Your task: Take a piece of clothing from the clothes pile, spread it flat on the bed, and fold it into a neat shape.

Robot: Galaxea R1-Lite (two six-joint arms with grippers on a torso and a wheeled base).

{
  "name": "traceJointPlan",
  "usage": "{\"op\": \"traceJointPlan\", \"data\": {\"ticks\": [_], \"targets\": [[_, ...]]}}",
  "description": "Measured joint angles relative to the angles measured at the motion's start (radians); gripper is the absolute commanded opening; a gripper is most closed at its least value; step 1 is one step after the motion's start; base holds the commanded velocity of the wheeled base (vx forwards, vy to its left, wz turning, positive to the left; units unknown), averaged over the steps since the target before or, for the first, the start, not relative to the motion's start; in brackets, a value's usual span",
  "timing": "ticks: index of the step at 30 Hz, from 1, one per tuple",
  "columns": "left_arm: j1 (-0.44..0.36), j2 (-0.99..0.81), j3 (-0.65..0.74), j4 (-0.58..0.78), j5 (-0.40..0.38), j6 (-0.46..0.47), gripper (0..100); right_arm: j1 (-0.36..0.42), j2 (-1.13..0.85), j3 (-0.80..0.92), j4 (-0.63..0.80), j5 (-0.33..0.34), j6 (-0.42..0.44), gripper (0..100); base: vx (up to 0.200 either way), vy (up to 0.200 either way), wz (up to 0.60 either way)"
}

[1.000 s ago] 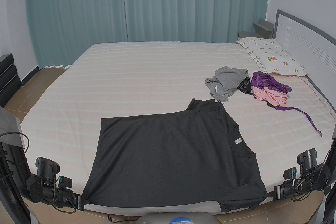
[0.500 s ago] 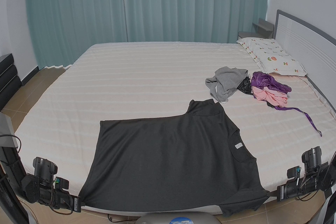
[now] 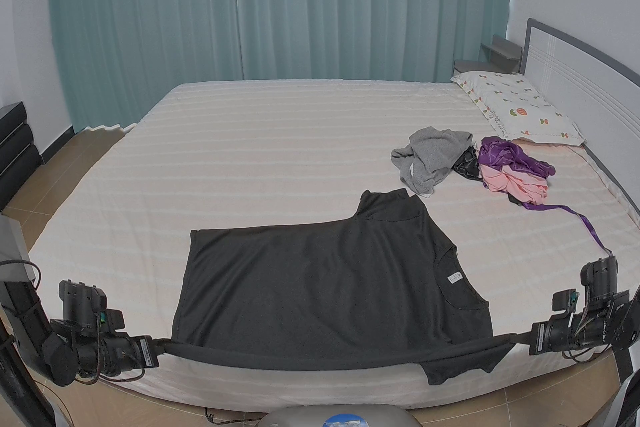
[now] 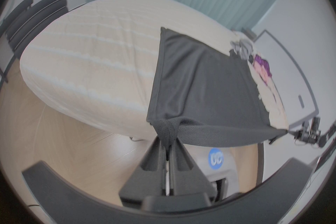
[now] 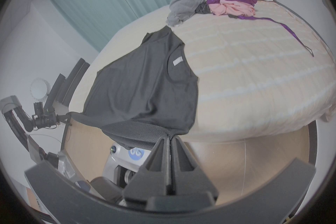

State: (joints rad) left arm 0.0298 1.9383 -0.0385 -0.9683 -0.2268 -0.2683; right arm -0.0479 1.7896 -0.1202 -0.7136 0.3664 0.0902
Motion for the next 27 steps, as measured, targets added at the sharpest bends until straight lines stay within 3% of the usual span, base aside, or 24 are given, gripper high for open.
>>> {"op": "traceJointPlan", "data": {"ticks": [5,8,27], "targets": [[-0.061,-0.004,-0.067,-0.04,0.089,-0.165,0,0.006,-0.012,-0.06,0.002,-0.002,0.048,0,0.0,0.0,0.0],[-0.095,-0.004,-0.103,-0.044,0.127,-0.216,0,0.009,-0.023,-0.08,0.005,-0.004,0.062,0,0.0,0.0,0.0],[-0.111,-0.025,-0.126,-0.041,0.143,-0.224,0,0.028,-0.034,-0.111,0.008,-0.005,0.07,0,0.0,0.0,0.0]]}}
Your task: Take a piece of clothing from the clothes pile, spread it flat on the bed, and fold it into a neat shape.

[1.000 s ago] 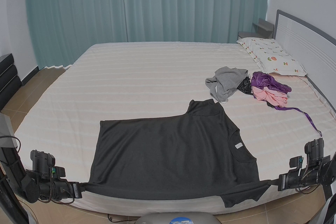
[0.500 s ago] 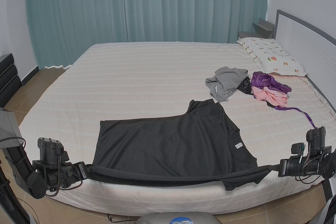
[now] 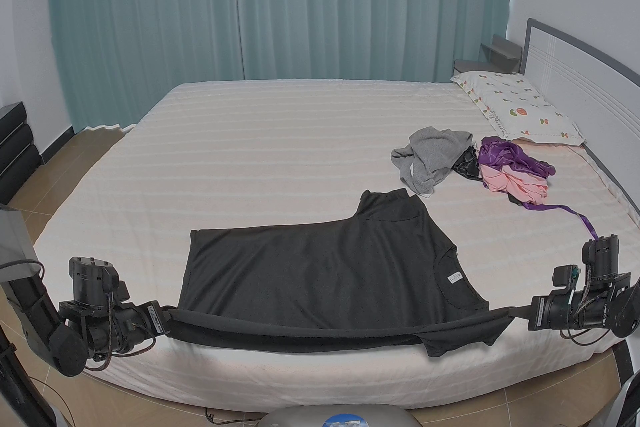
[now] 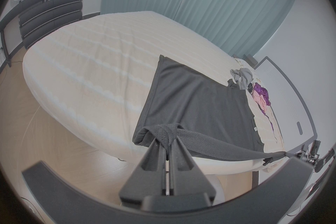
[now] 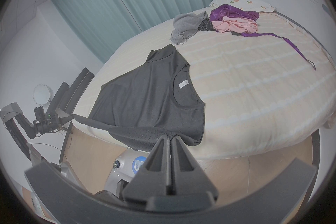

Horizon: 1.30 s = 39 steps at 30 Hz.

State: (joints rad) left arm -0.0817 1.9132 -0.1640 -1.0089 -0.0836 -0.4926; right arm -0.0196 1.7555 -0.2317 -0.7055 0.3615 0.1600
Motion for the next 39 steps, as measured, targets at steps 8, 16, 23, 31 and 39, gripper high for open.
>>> {"op": "traceJointPlan", "data": {"ticks": [8,16,23,31,39], "targets": [[0.0,-0.075,0.013,0.103,0.005,0.017,0,0.013,-0.008,0.031,-0.004,0.0,-0.001,0,0.0,0.0,0.0],[-0.002,-0.12,0.048,0.124,0.006,0.06,0,0.016,-0.024,0.095,-0.009,0.0,-0.008,0,0.0,0.0,0.0],[-0.003,-0.11,0.061,0.124,0.006,0.074,0,0.019,-0.017,0.099,-0.01,0.001,-0.004,0,0.0,0.0,0.0],[-0.001,-0.06,-0.01,0.121,0.006,0.067,0,0.019,0.016,0.028,-0.01,0.001,0.003,0,0.0,0.0,0.0],[0.001,-0.007,-0.087,0.123,0.006,0.065,0,0.025,0.088,-0.083,-0.003,0.0,0.027,0,0.0,0.0,0.0]]}}
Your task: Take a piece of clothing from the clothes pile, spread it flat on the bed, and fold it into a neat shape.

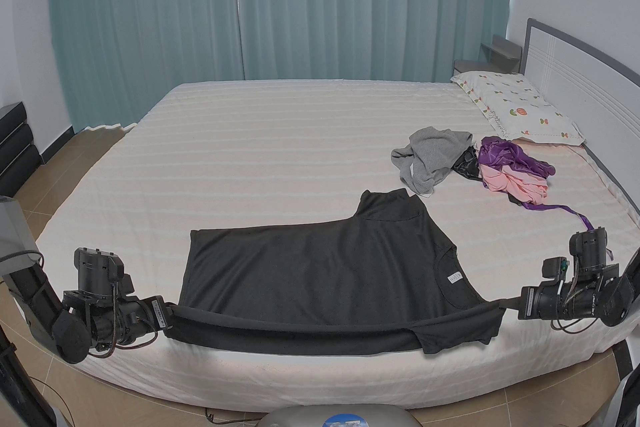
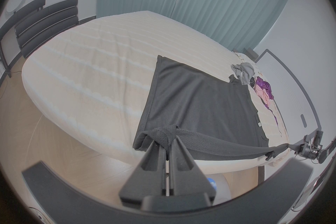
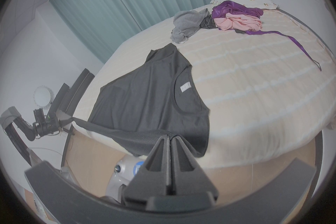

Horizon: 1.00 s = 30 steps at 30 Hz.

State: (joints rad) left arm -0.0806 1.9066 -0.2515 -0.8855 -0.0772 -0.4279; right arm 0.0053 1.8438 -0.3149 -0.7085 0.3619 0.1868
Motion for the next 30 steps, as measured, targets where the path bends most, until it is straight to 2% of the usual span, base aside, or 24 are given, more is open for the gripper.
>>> {"op": "traceJointPlan", "data": {"ticks": [5,11,30], "targets": [[0.007,0.045,-0.04,0.0,0.0,-0.001,0,0.02,0.055,-0.099,0.002,-0.023,0.049,0,0.0,0.0,0.0],[0.018,0.078,-0.079,-0.001,0.0,-0.001,0,0.048,0.106,-0.178,0.006,-0.055,0.063,0,0.0,0.0,0.0],[0.024,0.041,-0.061,0.001,0.003,0.0,0,0.064,0.081,-0.189,0.006,-0.057,0.079,0,0.0,0.0,0.0]]}}
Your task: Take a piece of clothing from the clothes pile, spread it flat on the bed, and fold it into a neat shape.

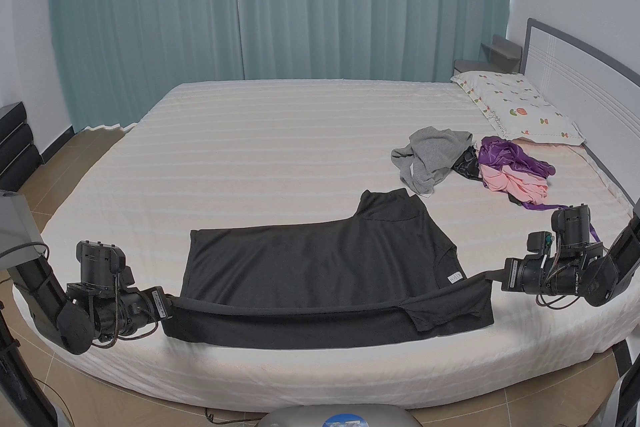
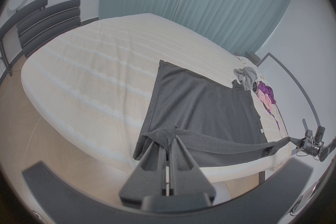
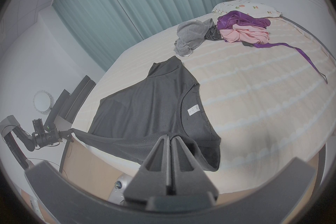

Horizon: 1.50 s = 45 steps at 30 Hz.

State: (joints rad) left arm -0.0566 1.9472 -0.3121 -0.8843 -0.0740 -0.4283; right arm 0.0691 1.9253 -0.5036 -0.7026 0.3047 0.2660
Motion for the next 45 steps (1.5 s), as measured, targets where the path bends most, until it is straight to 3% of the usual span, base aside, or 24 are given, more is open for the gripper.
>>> {"op": "traceJointPlan", "data": {"ticks": [27,28,38,45], "targets": [[-0.007,0.288,-0.268,-0.001,0.0,-0.075,0,-0.007,0.264,-0.253,0.053,-0.003,0.047,0,0.0,0.0,0.0],[-0.007,0.295,-0.274,-0.001,0.0,-0.081,100,-0.007,0.272,-0.259,0.053,-0.003,0.047,100,0.0,0.0,0.0],[-0.011,0.362,-0.344,-0.007,0.001,-0.178,100,0.001,0.331,-0.289,0.049,0.001,0.093,100,0.0,0.0,0.0],[-0.007,0.345,-0.347,-0.011,-0.001,-0.263,100,0.017,0.303,-0.279,0.04,0.002,0.247,100,0.0,0.0,0.0]]}}
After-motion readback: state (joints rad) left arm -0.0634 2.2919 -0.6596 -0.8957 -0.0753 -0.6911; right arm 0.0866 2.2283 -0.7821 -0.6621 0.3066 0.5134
